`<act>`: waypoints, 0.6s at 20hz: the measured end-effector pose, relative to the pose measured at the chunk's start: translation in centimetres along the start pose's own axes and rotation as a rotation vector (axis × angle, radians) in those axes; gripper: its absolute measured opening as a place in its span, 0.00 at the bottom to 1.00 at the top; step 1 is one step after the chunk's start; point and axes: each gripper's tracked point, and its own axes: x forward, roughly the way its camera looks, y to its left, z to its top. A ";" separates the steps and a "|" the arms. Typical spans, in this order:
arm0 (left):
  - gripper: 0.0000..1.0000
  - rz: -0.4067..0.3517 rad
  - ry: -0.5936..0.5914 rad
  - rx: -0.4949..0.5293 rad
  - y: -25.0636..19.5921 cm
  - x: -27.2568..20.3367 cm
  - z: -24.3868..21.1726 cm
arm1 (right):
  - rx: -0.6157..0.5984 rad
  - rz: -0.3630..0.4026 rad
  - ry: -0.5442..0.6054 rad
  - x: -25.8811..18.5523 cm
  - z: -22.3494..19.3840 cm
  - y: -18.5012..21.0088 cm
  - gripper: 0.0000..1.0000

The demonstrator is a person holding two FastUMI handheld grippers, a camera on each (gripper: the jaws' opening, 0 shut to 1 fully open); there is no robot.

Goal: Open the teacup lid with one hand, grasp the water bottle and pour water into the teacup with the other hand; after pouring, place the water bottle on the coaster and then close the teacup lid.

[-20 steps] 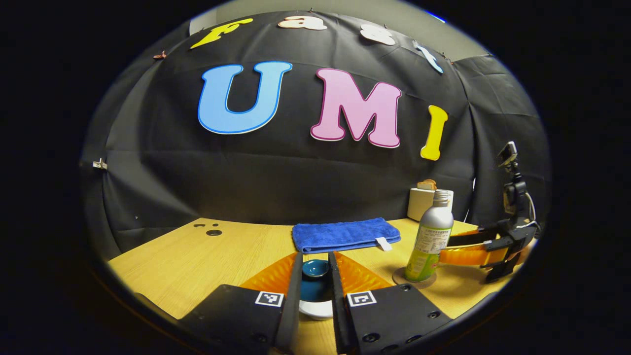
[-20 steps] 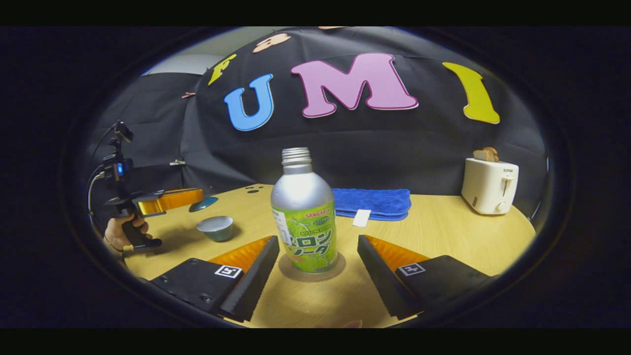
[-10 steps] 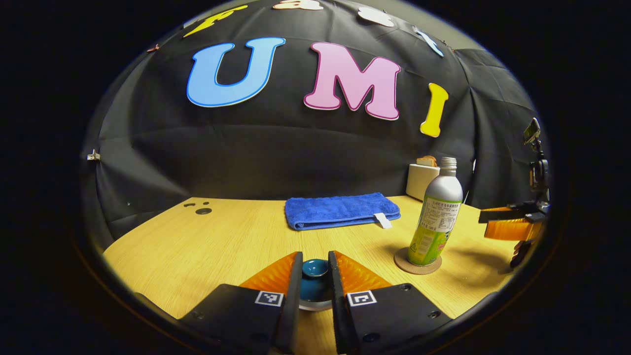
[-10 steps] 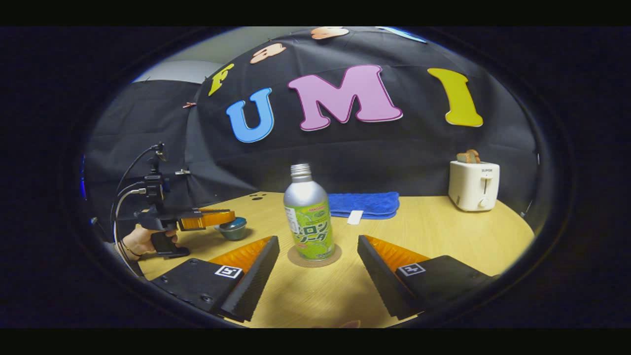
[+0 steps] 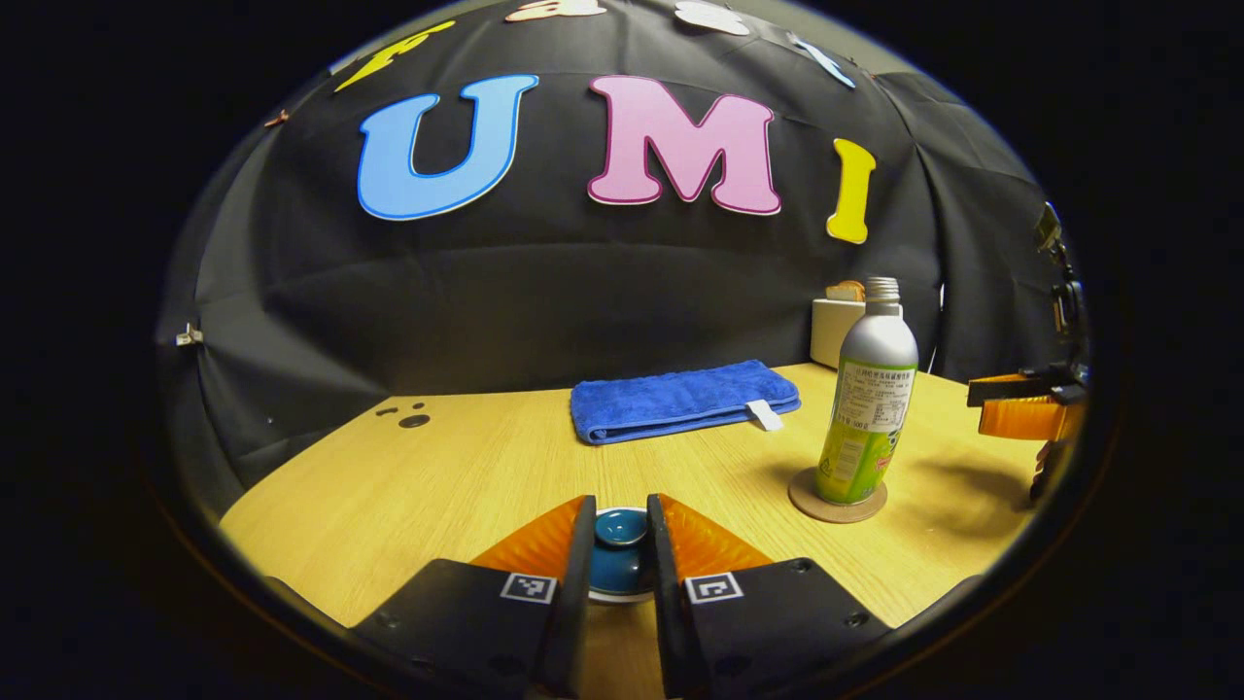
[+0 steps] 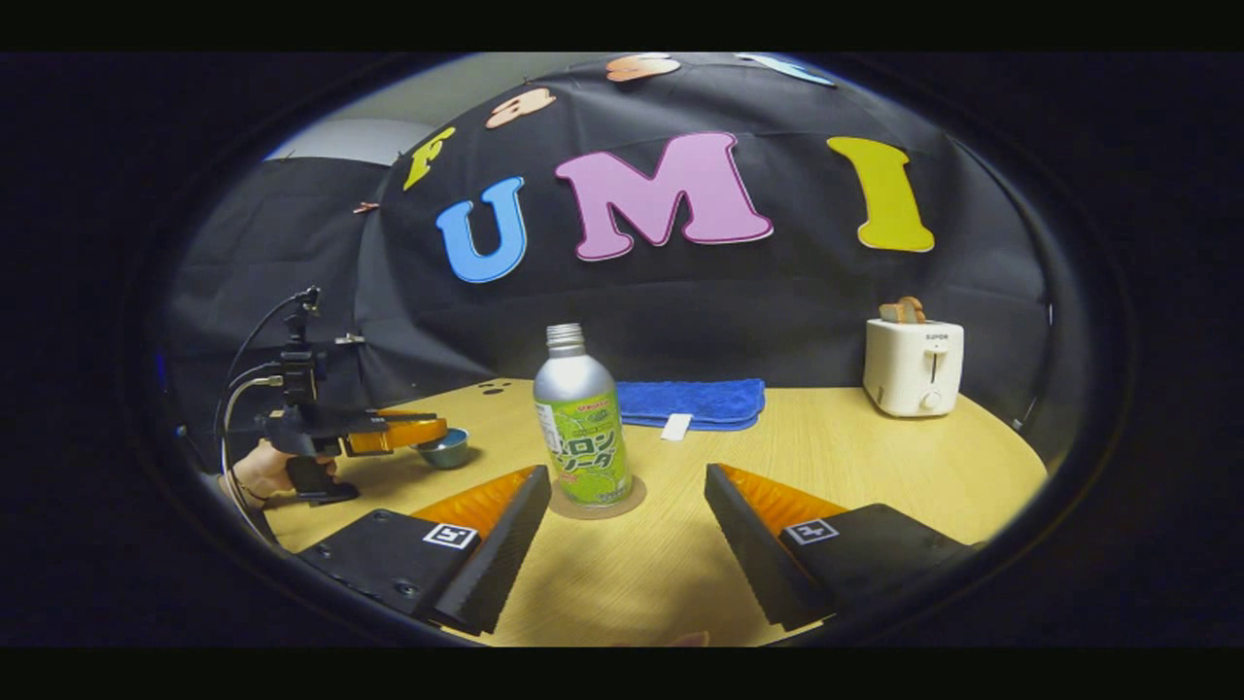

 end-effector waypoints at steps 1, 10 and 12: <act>0.35 0.003 0.001 0.005 0.0 0.1 0.1 | 0.000 0.003 -0.002 0.0 0.1 0.1 0.98; 0.98 0.041 -0.139 -0.094 0.5 -3.8 2.3 | -0.019 -0.007 -0.056 -1.5 1.1 1.4 0.98; 0.98 0.046 -0.174 -0.106 0.5 -5.5 2.5 | -0.040 -0.018 -0.085 -2.0 1.1 2.1 0.98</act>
